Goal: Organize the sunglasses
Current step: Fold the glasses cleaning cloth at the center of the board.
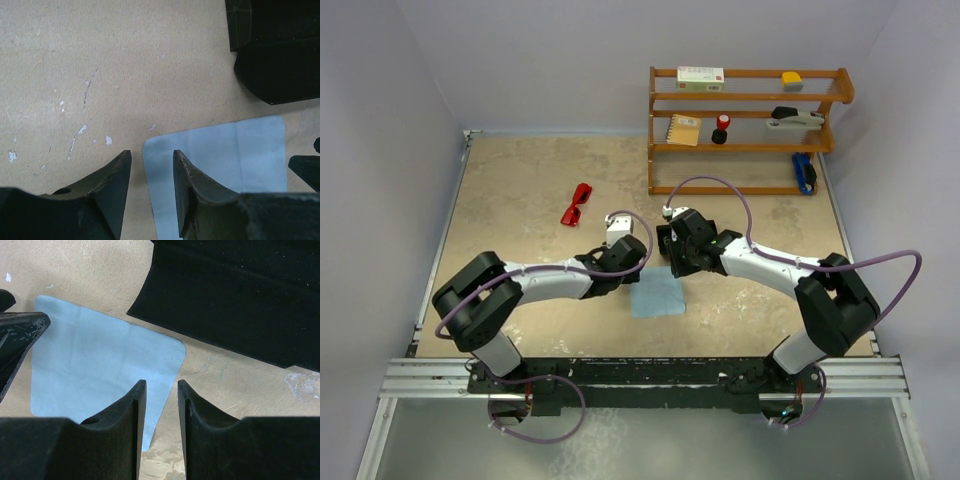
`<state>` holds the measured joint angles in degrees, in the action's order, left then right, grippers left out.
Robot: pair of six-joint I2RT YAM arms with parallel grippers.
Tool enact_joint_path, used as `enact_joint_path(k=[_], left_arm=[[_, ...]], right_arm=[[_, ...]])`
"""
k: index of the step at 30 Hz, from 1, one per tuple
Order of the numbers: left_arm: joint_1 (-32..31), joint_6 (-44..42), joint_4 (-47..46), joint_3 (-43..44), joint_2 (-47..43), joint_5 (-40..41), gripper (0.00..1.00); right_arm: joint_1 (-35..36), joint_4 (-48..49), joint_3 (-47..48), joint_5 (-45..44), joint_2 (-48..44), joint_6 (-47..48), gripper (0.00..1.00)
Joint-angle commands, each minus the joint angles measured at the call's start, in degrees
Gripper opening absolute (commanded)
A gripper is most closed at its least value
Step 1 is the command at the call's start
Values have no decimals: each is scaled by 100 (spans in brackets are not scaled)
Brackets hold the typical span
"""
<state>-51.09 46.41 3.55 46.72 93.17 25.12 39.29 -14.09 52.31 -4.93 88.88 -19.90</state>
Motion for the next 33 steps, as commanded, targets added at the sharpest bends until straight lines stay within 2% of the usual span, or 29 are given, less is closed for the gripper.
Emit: enact_joint_path(k=[1, 15, 19, 21, 33], left_arm=[[-24, 26, -92, 264, 91, 146, 37], [-37, 96, -42, 241, 283, 135, 38], [-40, 91, -43, 280, 354, 126, 34], [-41, 103, -34, 293, 372, 103, 29], [-93, 124, 56, 311, 388, 45, 29]], right_arm=[[-30, 116, 42, 27, -55, 51, 34], [-33, 143, 25, 80, -11, 39, 34], [-29, 156, 8, 84, -2, 38, 34], [-28, 155, -2, 80, -2, 39, 34], [-34, 178, 24, 86, 76, 34, 34]])
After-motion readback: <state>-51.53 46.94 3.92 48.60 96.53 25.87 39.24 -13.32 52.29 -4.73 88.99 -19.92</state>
